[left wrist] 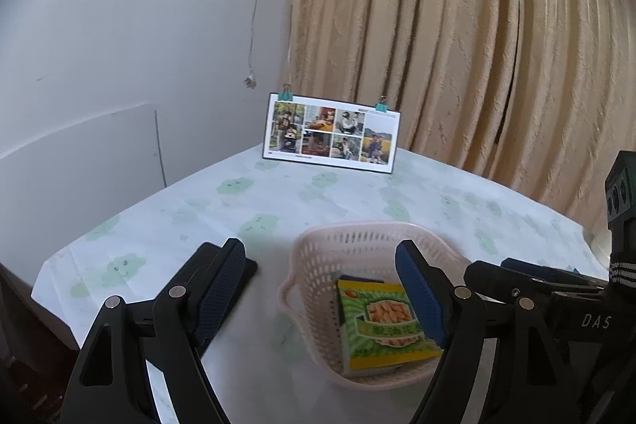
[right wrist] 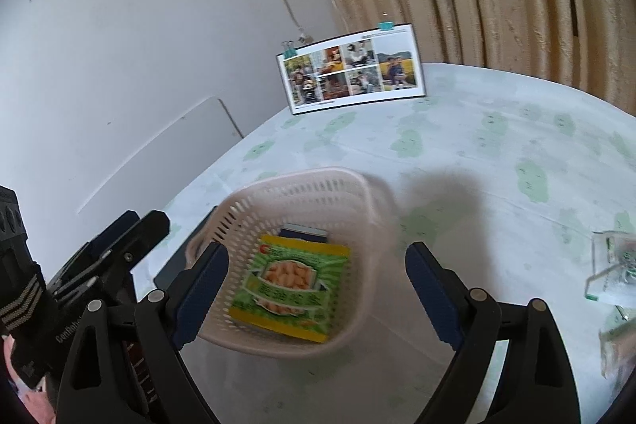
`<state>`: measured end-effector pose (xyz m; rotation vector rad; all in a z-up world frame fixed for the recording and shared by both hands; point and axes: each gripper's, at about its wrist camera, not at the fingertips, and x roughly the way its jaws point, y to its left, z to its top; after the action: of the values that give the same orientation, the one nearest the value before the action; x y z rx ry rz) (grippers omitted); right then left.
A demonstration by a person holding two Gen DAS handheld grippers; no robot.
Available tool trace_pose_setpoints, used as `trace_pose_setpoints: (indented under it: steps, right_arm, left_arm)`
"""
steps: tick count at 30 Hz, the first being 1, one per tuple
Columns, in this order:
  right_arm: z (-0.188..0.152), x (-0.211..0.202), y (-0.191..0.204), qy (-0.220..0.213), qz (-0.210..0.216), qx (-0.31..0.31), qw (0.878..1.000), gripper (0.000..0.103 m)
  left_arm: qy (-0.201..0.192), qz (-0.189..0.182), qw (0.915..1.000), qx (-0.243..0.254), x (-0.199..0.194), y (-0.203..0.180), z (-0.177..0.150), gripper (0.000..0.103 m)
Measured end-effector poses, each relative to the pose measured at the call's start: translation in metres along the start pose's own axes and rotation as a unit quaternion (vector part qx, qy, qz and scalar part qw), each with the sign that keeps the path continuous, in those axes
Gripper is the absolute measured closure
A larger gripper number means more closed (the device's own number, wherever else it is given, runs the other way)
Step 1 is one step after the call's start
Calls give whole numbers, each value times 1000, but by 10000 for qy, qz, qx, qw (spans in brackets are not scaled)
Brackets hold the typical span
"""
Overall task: Organize snacks
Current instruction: 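Drop the box into the pink basket with the left tool while the right tool drops the peanut bag in, then move the right tool back to the snack pile over the pink wafer pack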
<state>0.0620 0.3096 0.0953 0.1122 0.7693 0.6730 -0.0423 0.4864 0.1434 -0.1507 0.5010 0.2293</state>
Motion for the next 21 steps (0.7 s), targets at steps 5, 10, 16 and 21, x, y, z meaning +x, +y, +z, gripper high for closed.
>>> trace_pose_setpoints:
  steps: [5, 10, 16, 21]
  right_arm:
    - [-10, -8, -20, -12, -268, 130, 9996, 14]
    - [-18, -18, -42, -31, -476, 330, 9983, 14]
    - [-30, -37, -66, -138, -794, 460, 9957, 14]
    - [-45, -56, -92, -147, -1148, 584, 9916, 14]
  left_arm:
    - [52, -106, 9999, 94, 2, -14, -2, 25]
    - [96, -222, 9995, 198, 4, -29, -3, 25]
    - [154, -368, 9986, 335, 5, -49, -5, 25]
    - [184, -506, 9973, 491, 4, -68, -7, 25]
